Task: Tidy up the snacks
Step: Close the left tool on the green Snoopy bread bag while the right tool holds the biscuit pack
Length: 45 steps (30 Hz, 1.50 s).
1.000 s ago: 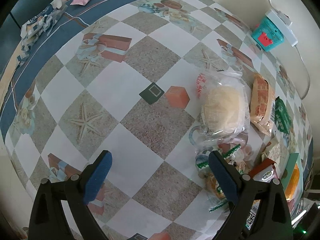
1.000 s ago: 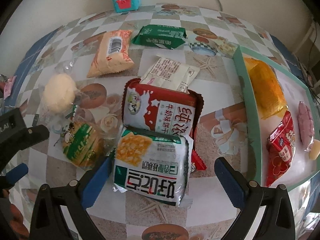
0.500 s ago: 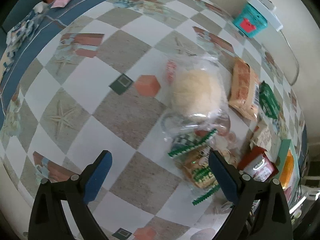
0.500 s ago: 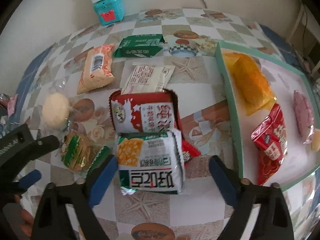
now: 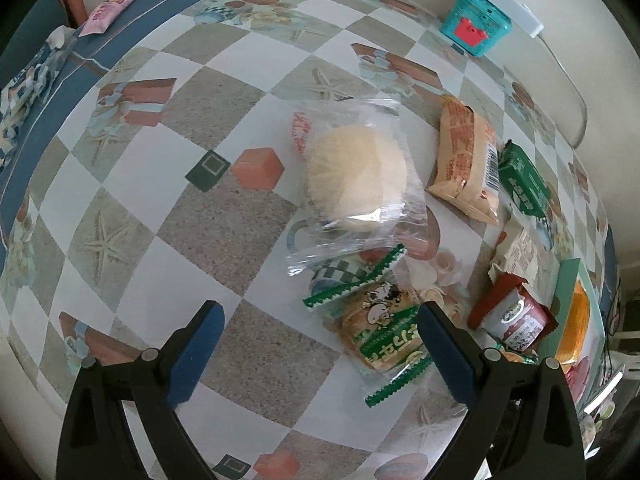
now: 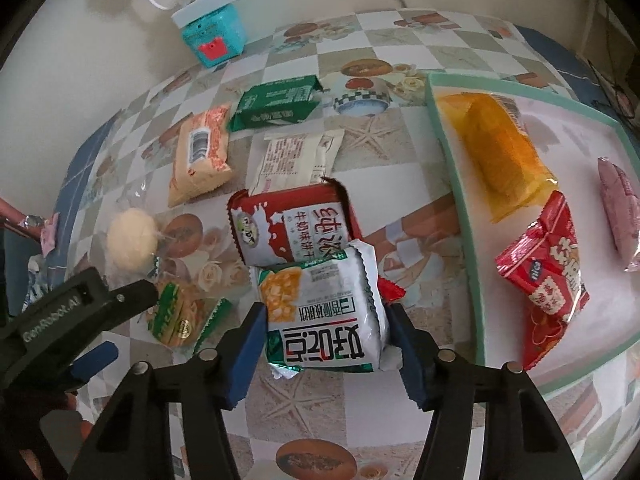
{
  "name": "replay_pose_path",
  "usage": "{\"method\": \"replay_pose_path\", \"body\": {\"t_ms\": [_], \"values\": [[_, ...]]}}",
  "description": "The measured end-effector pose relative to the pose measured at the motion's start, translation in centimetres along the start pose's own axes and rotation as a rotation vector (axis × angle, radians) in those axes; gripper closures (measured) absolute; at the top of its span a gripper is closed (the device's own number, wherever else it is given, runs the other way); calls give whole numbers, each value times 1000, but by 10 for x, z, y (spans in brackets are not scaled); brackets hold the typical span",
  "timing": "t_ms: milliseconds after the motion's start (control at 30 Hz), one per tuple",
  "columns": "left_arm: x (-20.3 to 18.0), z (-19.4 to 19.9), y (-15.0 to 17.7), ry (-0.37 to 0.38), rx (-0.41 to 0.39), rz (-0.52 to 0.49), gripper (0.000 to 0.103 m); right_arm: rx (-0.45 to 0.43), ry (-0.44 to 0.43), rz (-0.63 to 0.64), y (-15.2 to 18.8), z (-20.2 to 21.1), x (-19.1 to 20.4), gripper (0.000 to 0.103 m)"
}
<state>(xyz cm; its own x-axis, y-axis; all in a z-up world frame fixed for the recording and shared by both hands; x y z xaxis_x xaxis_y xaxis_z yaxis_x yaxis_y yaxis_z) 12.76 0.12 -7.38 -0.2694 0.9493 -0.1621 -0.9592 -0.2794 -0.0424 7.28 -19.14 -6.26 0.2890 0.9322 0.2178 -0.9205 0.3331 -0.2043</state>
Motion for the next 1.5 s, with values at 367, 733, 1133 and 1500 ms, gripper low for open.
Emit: {"method": "replay_pose_path", "body": {"t_ms": [367, 733, 1133, 1500], "values": [[-34, -19, -1, -31, 11, -77, 6, -48, -18, -36, -3, 23, -14, 41], [-68, -39, -3, -126, -14, -135, 19, -52, -38, -77, -6, 27, -24, 41], [-82, -40, 2, -92, -33, -161, 49, -41, -55, -99, -7, 25, -30, 55], [-55, -30, 2, -84, -24, -135, 52, 40, -69, 55, 9, 10, 2, 35]]}}
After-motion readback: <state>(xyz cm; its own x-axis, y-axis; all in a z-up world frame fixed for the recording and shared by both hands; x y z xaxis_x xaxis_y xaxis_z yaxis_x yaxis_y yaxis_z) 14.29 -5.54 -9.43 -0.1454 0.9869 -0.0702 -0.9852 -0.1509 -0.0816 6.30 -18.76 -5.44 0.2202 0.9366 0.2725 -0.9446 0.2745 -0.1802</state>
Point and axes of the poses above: each gripper's, at about its wrist camera, not at the fingertips, and z roughly against the way its jaws point, x to its left, y to its underside, the point moved 3 cm from there along -z, roughly the way its jaws point, and after that the axes turned 7 degrees about x, right-handed, at the moved point
